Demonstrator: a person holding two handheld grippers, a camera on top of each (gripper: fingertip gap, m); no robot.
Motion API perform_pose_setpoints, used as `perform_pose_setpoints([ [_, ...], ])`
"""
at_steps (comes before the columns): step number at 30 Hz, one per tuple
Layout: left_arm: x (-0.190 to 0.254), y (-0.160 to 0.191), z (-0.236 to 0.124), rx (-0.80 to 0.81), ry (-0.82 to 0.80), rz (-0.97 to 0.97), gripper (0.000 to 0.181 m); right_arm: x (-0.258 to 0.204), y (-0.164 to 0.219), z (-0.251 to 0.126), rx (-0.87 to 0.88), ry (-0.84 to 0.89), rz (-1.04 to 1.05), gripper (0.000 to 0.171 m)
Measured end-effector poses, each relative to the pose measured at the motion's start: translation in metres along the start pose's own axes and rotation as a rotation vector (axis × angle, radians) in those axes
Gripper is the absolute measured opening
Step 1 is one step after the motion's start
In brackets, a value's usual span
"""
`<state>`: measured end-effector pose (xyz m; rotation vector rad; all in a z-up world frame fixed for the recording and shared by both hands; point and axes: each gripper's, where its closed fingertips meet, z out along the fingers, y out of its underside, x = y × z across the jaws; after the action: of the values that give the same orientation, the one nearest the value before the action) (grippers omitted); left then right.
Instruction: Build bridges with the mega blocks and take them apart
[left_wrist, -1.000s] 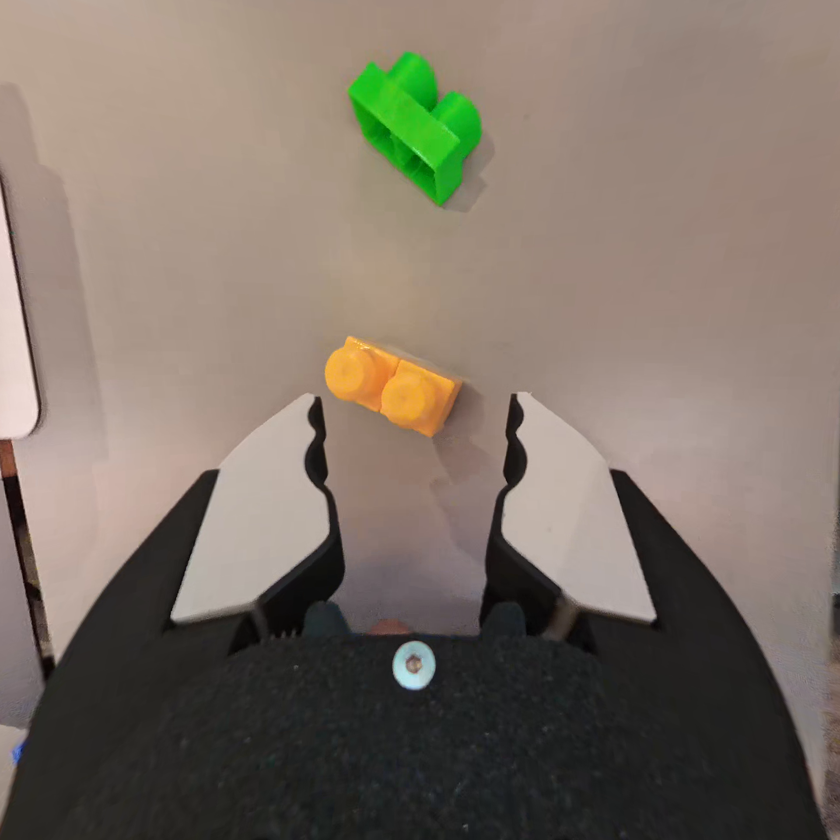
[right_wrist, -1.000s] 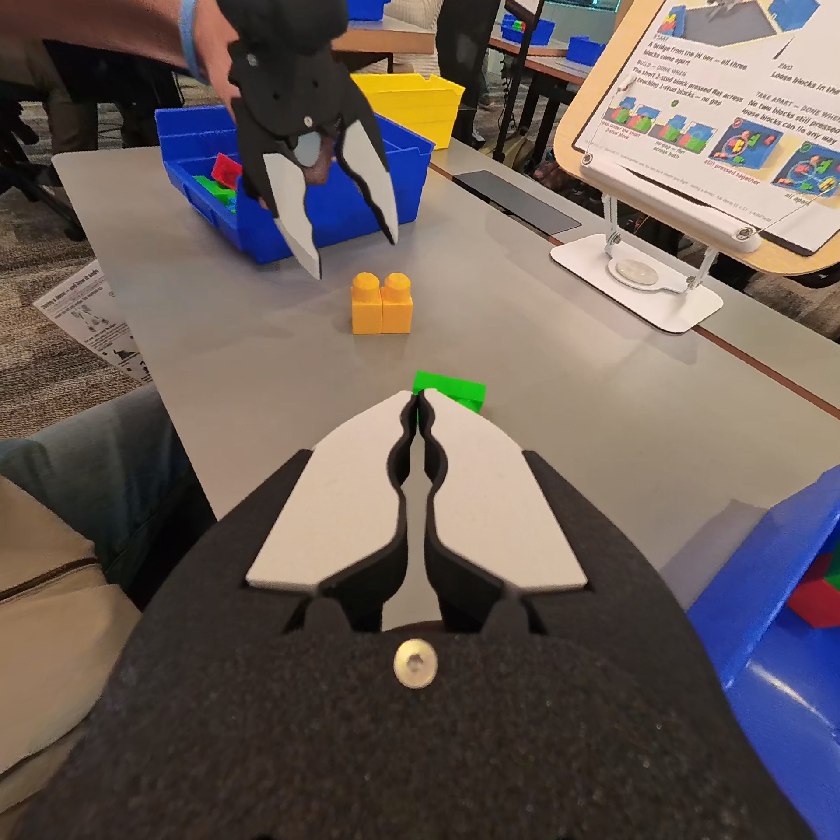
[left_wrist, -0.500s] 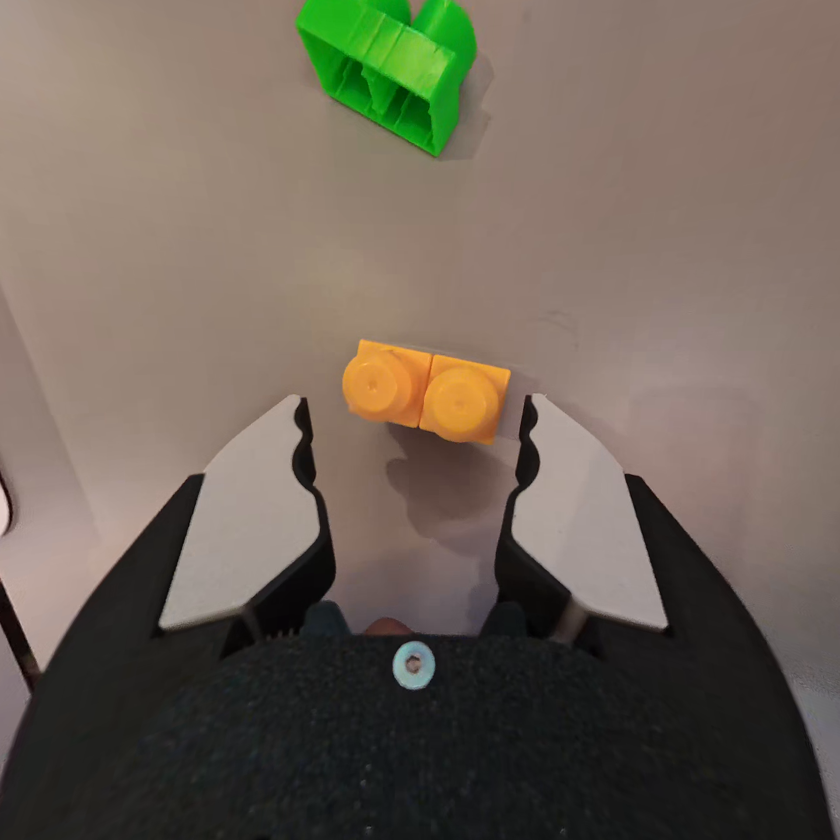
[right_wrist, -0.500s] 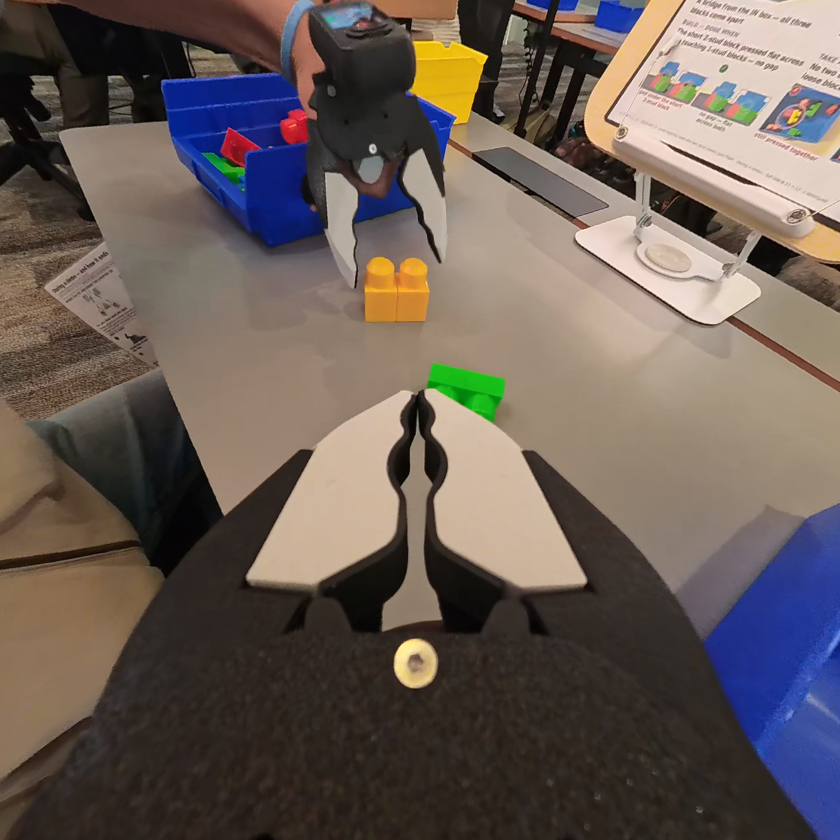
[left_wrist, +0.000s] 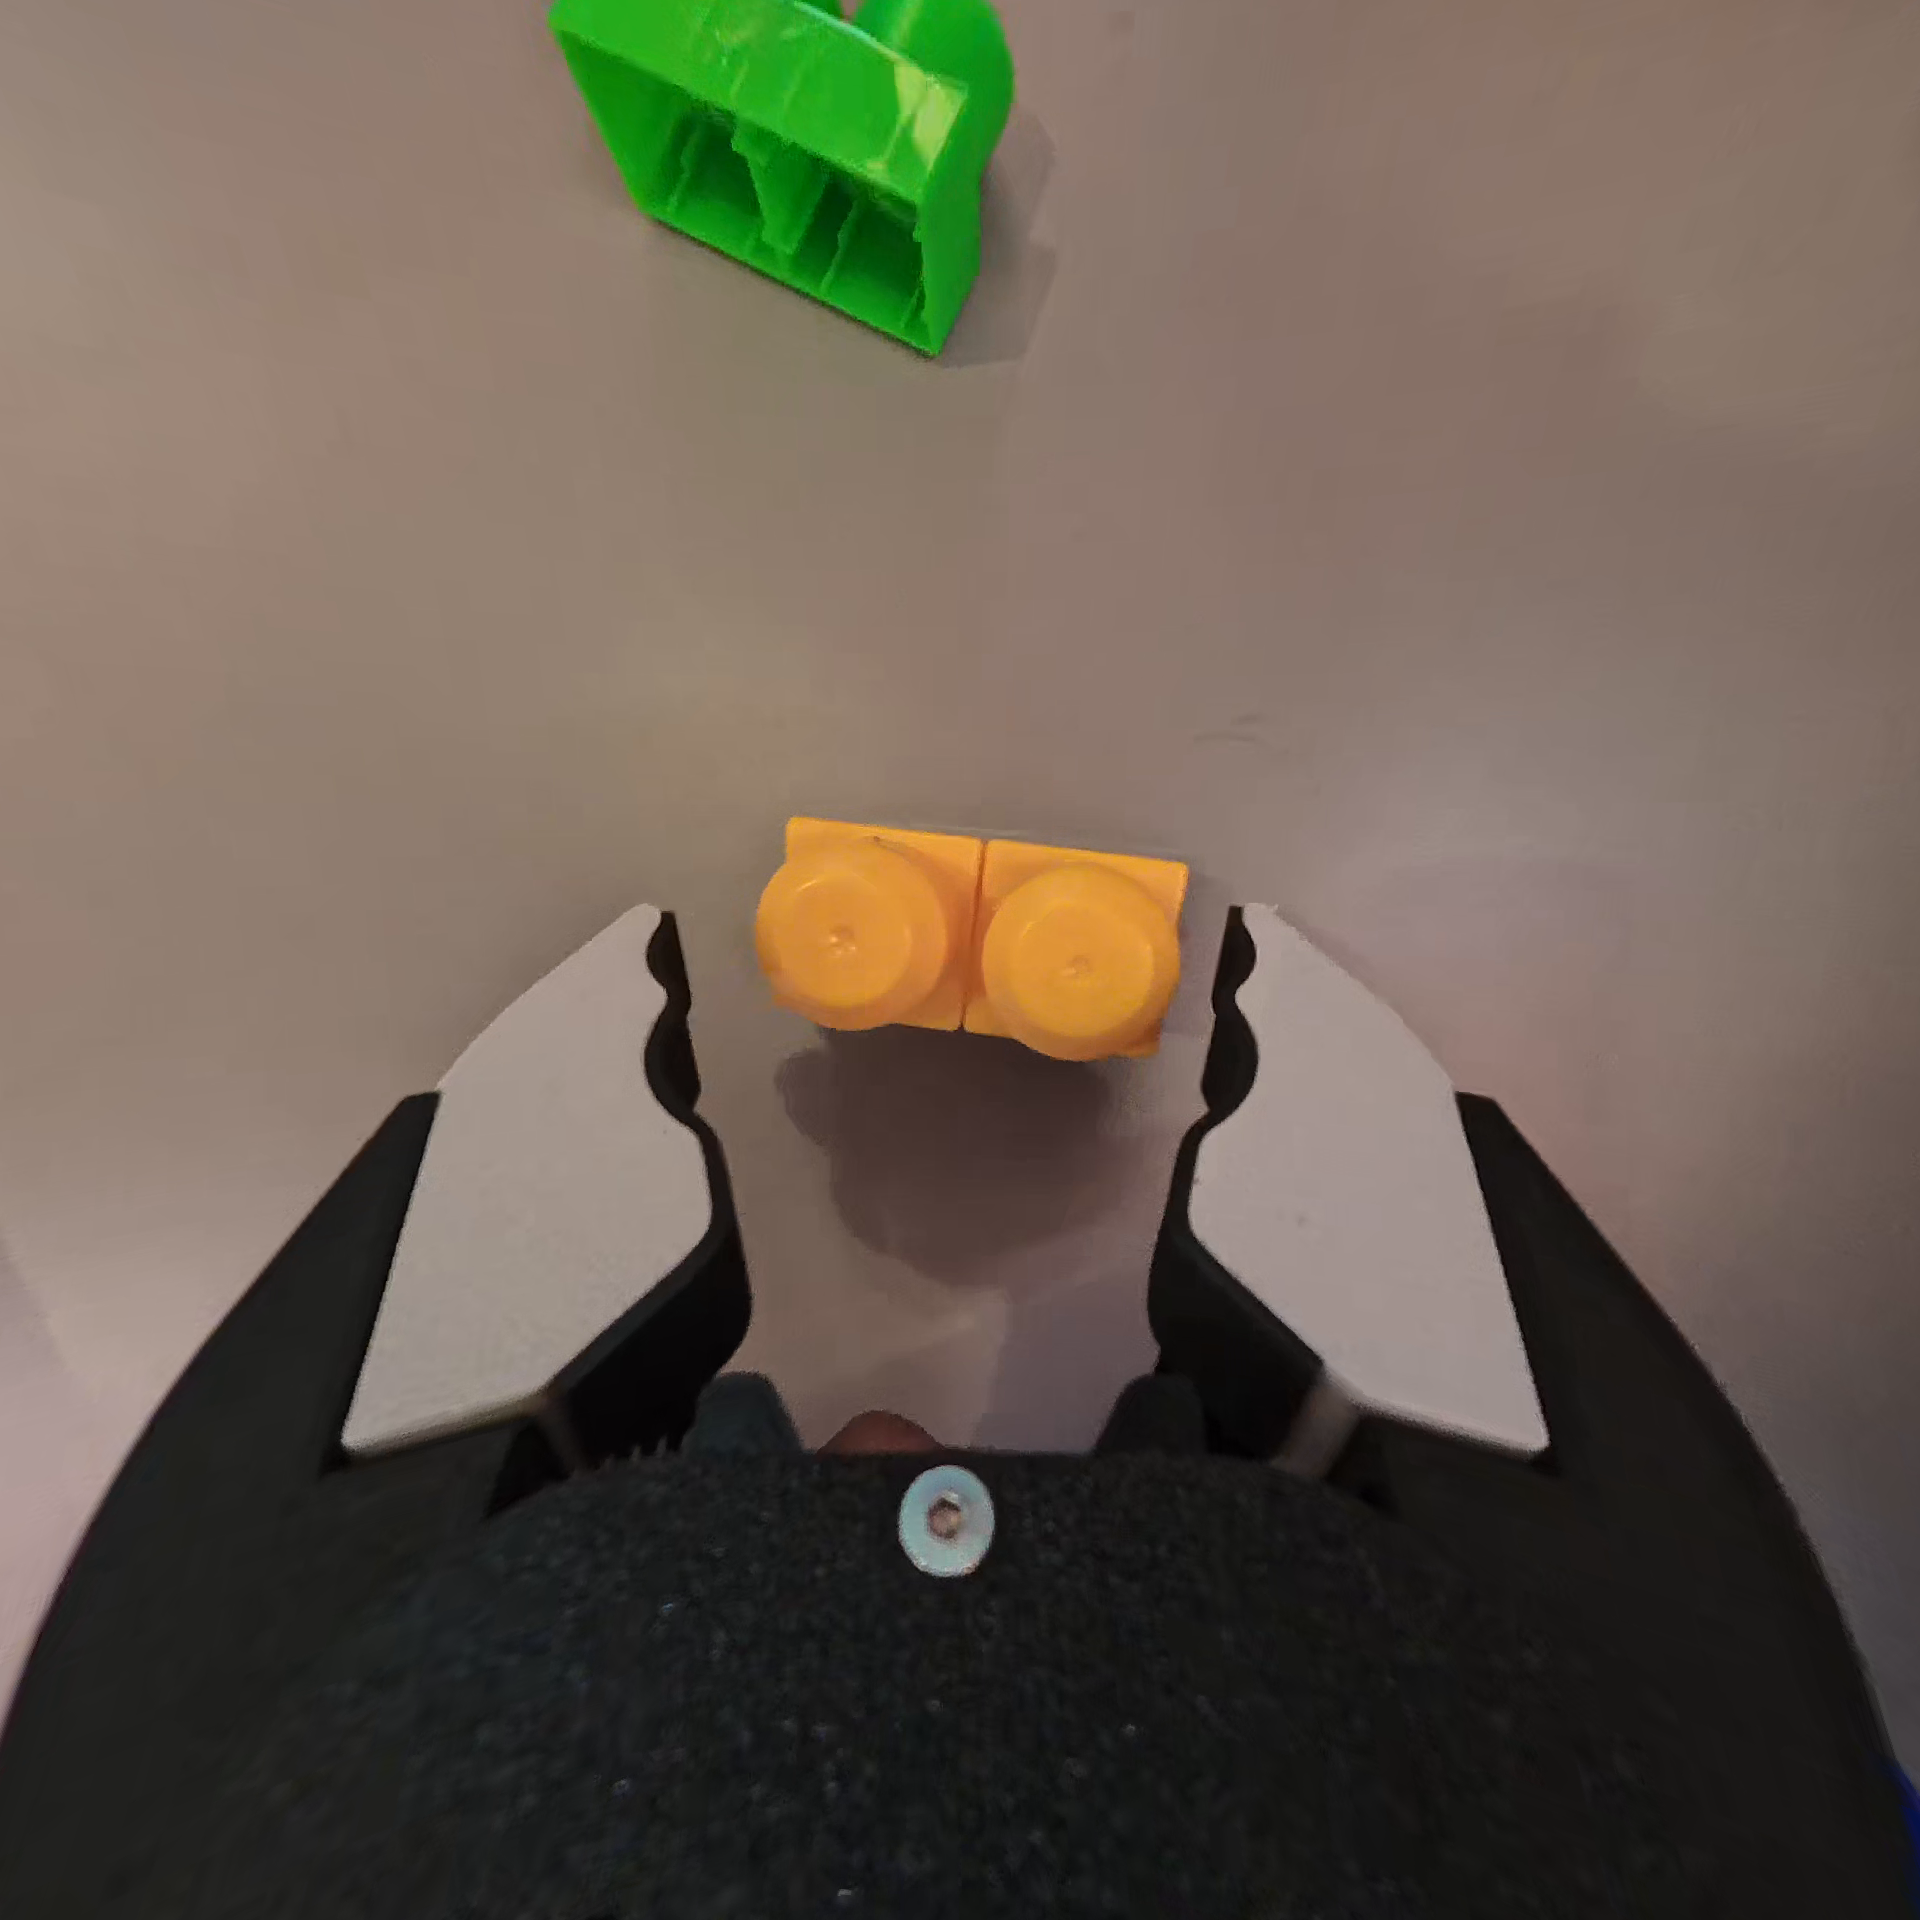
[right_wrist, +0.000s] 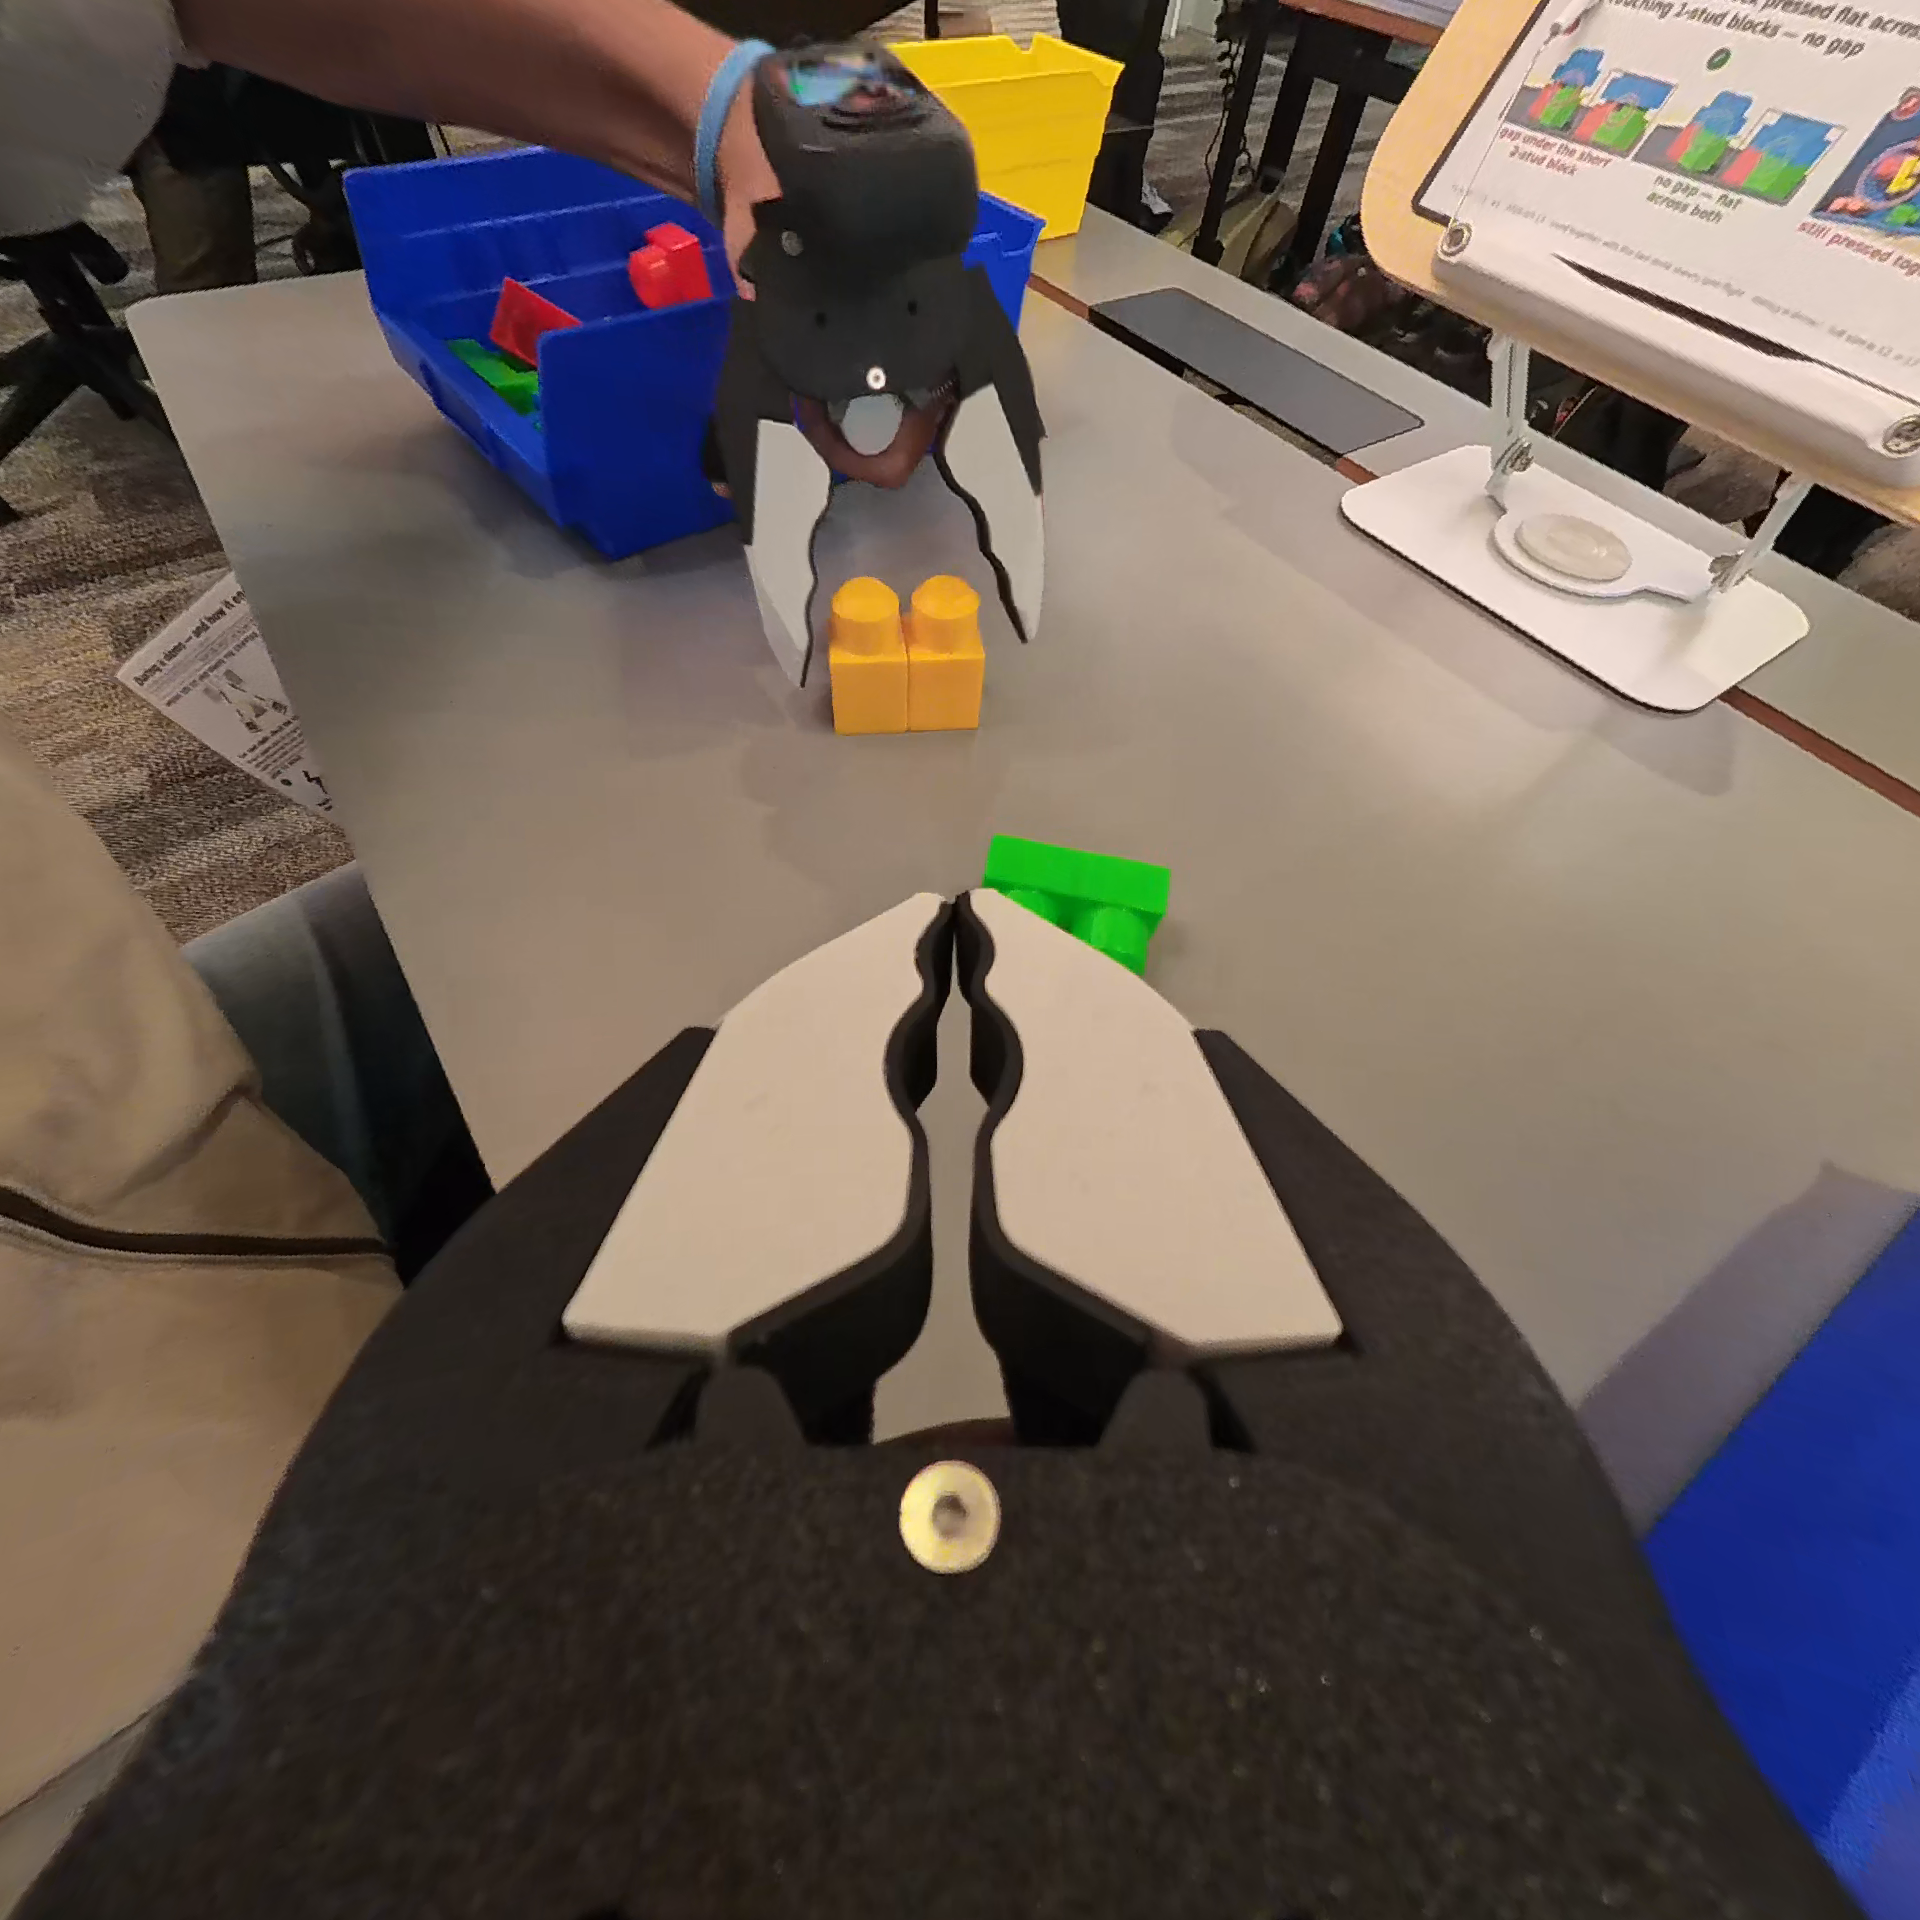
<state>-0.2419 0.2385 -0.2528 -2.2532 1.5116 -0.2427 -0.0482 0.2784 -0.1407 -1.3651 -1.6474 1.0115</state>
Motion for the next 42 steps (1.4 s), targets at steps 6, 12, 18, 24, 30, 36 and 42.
perform_pose_setpoints([
  [6,0.001,0.001,0.007,-0.018,0.043,-0.032,0.105,0.0,-0.001,0.003,-0.011,-0.005,-0.002,0.0],
  [12,0.008,0.006,0.015,-0.064,0.023,0.015,0.104,0.001,0.0,0.003,-0.011,-0.007,0.001,0.0],
  [18,0.009,0.006,0.019,-0.033,0.05,-0.014,0.092,-0.001,0.0,0.002,-0.003,-0.013,0.003,0.0],
  [24,0.008,0.002,0.02,-0.005,0.045,-0.002,0.084,-0.001,0.002,0.0,0.001,-0.015,0.014,0.0],
  [30,0.008,0.0,0.021,0.001,0.053,-0.011,0.083,-0.001,0.002,0.002,0.0,-0.017,0.008,0.0],
  [36,0.004,-0.008,0.017,0.001,0.0,-0.067,0.08,0.005,0.006,0.009,-0.028,0.002,0.016,0.0],
  [42,0.008,-0.009,0.02,-0.014,-0.041,-0.094,0.081,0.007,0.01,0.019,-0.056,-0.003,0.001,0.0],
])
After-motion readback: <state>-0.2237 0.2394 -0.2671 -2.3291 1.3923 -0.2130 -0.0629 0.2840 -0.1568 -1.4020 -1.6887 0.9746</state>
